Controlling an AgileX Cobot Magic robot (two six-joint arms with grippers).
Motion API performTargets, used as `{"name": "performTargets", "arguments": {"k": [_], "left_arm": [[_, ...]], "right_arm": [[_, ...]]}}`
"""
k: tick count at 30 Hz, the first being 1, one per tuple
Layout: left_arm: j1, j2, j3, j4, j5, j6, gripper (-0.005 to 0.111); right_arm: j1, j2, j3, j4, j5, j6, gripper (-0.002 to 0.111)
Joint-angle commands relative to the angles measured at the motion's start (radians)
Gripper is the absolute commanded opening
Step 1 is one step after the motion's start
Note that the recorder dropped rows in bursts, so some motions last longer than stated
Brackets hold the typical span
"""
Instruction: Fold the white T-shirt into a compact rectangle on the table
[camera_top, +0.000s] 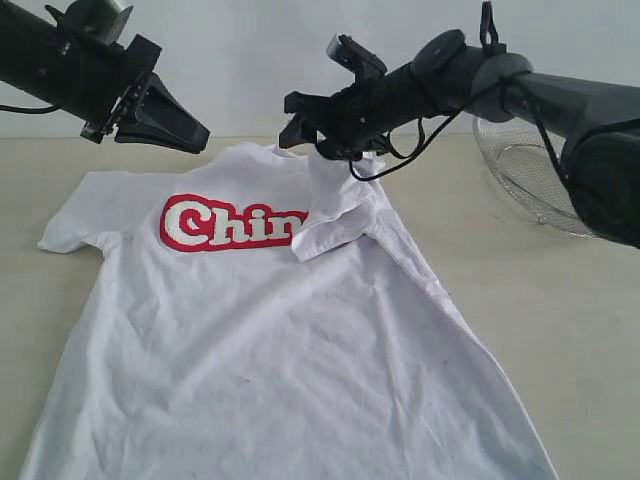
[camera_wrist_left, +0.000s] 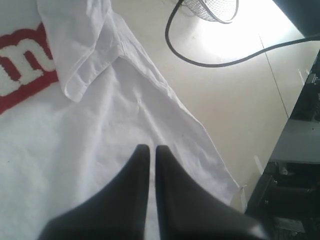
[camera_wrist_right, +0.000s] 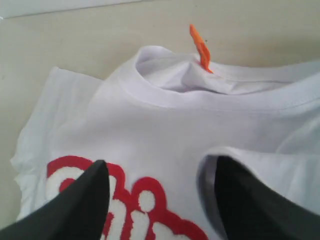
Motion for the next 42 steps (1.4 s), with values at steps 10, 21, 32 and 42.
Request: {"name": "performTargets", "arguments": {"k": [10, 21, 32, 42], "left_arm": [[-0.002, -0.010, 0.004, -0.041, 0.004, 0.007, 0.005], [-0.064, 0.002, 0.004, 0.010, 0.004, 0.026, 0.005], [-0.106, 0.089, 0.004, 0.033, -0.047, 0.045, 0.005], [-0.130, 0.091, 0.004, -0.026, -0.130, 0.103, 0.005]], "right_arm": [[-0.030, -0.008, -0.005, -0.077, 0.063, 0.052, 0.055], [-0.075, -0.048, -0.005, -0.087, 0.161, 0.056, 0.055], [-0.153, -0.085, -0.005, -0.118, 0.331, 0.045, 0.043], [-0.224, -0.095, -0.005, -0.165, 0.346, 0.053, 0.041]]}}
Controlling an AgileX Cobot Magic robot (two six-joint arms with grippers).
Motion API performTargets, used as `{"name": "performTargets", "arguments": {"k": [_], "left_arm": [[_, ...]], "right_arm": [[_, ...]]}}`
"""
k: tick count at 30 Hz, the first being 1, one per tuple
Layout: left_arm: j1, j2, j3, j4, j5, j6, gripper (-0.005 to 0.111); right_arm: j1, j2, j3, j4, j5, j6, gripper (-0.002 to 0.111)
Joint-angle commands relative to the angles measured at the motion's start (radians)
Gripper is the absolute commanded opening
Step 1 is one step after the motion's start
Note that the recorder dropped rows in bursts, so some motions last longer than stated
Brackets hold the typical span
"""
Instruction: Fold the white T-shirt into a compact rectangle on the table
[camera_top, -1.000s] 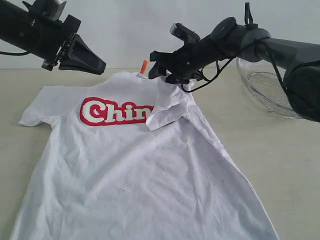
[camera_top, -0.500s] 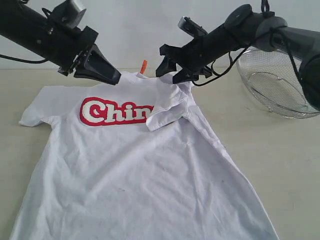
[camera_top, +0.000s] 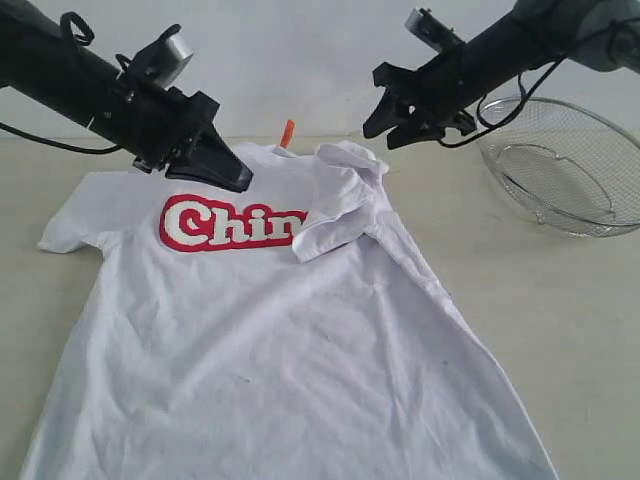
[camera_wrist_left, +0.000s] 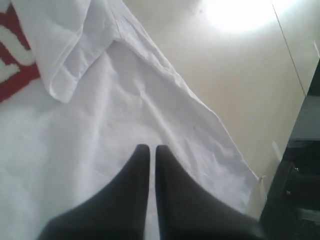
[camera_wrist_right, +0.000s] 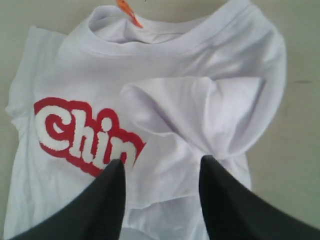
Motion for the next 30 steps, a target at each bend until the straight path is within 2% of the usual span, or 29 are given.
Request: {"name": "performTargets", "arguments": {"k": [1, 4, 8, 13, 17, 30], "left_arm": [[-0.034, 0.001, 0.004, -0.033, -0.083, 0.046, 0.005], [-0.052, 0.025, 0.004, -0.041, -0.134, 0.056, 0.005], [-0.074, 0.090, -0.016, -0.041, -0.133, 0.090, 0.005], [-0.109, 0.195, -0.155, -0.041, -0.148, 0.134, 0.005], [-0.111, 0.260, -0.232, -0.016, -0.153, 0.134, 0.005], [-0.127, 0.363, -0.263, 0.031, -0.234, 0.159, 0.005]], "right_arm": [[-0.026, 0.008, -0.005, -0.045, -0.017, 0.016, 0.041], [-0.026, 0.025, -0.005, -0.041, -0.055, 0.043, 0.041], [-0.026, 0.047, -0.005, -0.038, -0.108, 0.121, 0.041], [-0.015, 0.093, -0.005, 0.015, -0.178, 0.230, 0.041], [0.011, 0.104, -0.005, 0.017, -0.245, 0.268, 0.041], [0.012, 0.113, -0.005, -0.040, -0.256, 0.355, 0.041]]}}
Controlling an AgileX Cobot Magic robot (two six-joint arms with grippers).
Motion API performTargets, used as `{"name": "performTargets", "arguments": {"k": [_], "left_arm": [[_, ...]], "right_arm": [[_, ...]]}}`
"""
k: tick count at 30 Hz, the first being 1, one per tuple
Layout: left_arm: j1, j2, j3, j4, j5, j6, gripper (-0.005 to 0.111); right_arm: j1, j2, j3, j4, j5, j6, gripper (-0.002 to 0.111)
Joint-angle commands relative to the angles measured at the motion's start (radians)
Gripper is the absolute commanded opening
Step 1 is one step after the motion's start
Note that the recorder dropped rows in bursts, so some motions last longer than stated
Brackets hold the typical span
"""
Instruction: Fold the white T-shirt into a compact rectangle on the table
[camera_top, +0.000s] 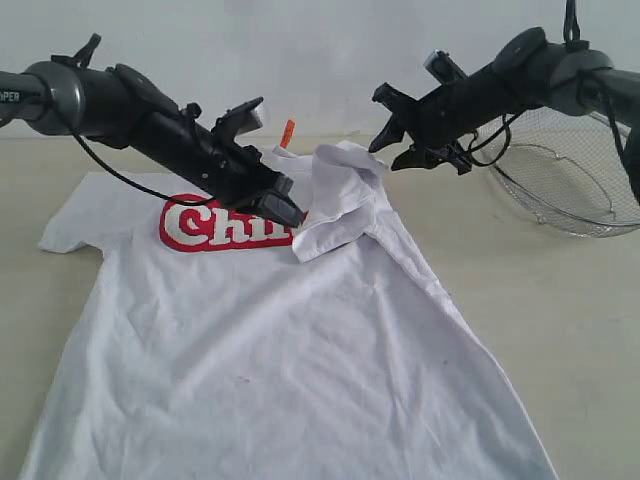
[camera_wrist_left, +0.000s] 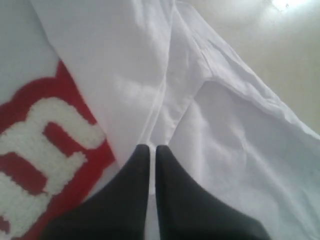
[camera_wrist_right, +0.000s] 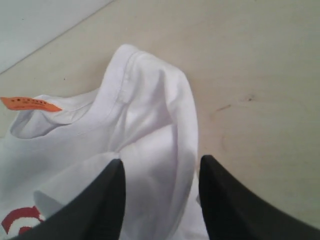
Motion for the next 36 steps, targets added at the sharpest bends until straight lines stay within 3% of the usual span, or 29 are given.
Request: {"name": "performTargets", "arguments": {"k": [1, 32, 36], "left_arm": [[-0.023, 0.016, -0.019, 0.000, -0.021, 0.017, 0.005], [-0.046, 0.063, -0.055, 0.019, -0.050, 0.010, 0.005], [-0.046, 0.063, -0.055, 0.019, -0.050, 0.010, 0.005]], "right_arm": [[-0.003, 0.002, -0.005, -0.036, 0.002, 0.018, 0.041], [0.038, 0.029, -0.005, -0.032, -0.070, 0.051, 0.040], [0.038, 0.029, -0.005, -0.032, -0.070, 0.053, 0.030]]}}
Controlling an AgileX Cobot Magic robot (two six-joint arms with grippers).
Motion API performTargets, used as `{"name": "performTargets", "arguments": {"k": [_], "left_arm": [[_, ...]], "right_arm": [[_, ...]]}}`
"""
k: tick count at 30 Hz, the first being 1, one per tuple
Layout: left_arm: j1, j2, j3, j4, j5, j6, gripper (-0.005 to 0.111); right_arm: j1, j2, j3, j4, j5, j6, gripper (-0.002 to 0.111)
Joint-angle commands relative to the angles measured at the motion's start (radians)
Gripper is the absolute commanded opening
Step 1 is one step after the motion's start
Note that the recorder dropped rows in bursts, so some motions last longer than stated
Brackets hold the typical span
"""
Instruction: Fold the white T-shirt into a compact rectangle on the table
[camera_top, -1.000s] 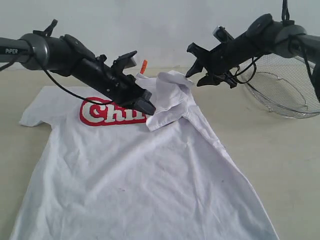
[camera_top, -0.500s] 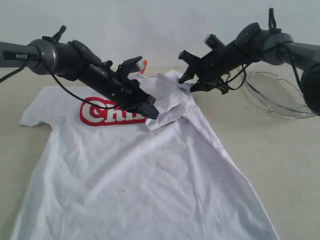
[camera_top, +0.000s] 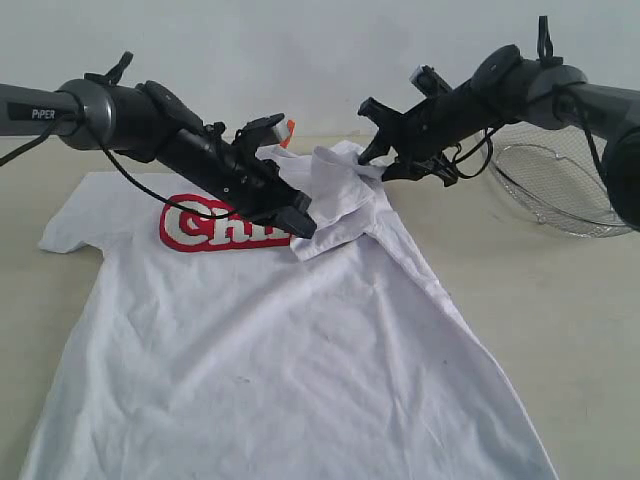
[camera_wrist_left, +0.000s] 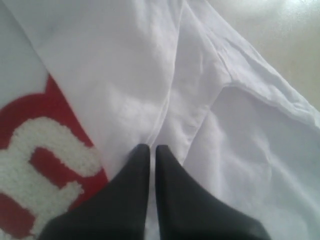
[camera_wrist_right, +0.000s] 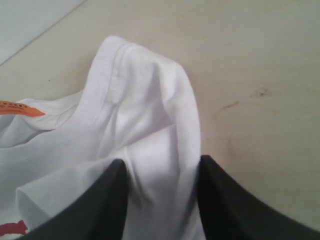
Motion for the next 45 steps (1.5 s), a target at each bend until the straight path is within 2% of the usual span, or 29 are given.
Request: {"name": "performTargets", "arguments": {"k": [1, 4, 7, 21, 39, 43, 45], "left_arm": [[-0.006, 0.000, -0.007, 0.001, -0.003, -0.001, 0.005], [-0.006, 0.000, -0.007, 0.001, -0.003, -0.001, 0.005], [-0.006, 0.000, -0.007, 0.007, -0.003, -0.001, 0.005], [-0.006, 0.000, -0.007, 0.008, -0.001, -0.001, 0.005], [-0.006, 0.000, -0.007, 0.008, 0.008, -0.004, 0.005], [-0.006, 0.000, -0.007, 0.008, 0.008, -0.006, 0.005], [-0.006, 0.000, -0.007, 0.008, 0.010, -0.010, 0.005]], "right_arm": [[0.000, -0.004, -0.005, -0.002, -0.009, 0.005, 0.025], [0.000, -0.004, -0.005, -0.002, -0.009, 0.005, 0.011], [0.000, -0.004, -0.005, -0.002, -0.013, 0.005, 0.006], [-0.022, -0.033, -0.005, -0.003, -0.079, -0.001, 0.005], [-0.022, -0.035, -0.005, 0.000, -0.282, -0.004, 0.005], [-0.022, -0.035, -0.005, -0.002, -0.257, -0.030, 0.005], [-0.030, -0.045, -0.006, -0.002, -0.183, -0.072, 0.005]]}}
